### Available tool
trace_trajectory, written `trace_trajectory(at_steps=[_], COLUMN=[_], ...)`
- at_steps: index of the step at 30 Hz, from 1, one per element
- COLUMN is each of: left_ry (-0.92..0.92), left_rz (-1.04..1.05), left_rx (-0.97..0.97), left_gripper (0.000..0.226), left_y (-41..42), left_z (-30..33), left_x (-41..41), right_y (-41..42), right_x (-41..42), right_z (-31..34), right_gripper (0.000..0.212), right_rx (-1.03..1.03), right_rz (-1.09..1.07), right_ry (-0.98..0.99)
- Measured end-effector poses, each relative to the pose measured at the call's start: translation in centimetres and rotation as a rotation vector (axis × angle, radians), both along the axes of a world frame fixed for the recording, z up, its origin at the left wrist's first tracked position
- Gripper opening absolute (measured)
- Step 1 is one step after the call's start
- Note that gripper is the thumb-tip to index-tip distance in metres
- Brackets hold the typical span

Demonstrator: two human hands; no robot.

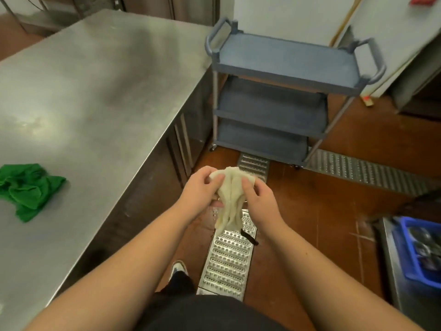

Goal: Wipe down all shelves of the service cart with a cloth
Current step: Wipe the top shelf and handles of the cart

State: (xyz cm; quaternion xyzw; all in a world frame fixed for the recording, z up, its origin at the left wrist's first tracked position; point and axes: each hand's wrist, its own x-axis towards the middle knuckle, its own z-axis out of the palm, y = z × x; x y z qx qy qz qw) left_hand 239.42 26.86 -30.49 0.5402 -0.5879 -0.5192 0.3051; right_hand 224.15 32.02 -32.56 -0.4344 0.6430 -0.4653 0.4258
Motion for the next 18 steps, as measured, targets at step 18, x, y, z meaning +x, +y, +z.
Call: trace_trajectory(at_steps=[18], left_ry=[0.31], left_rz=[-0.549], left_rx=[0.188], left_gripper=[0.048], left_y=[-26.7], left_z=[1.2], left_x=[-10.1], right_y=[-23.2], right_x=[-7.3], right_z=[1.1], right_gripper=[0.079], right_rx=[0.077], right_rz=[-0.168], right_ry=[0.278])
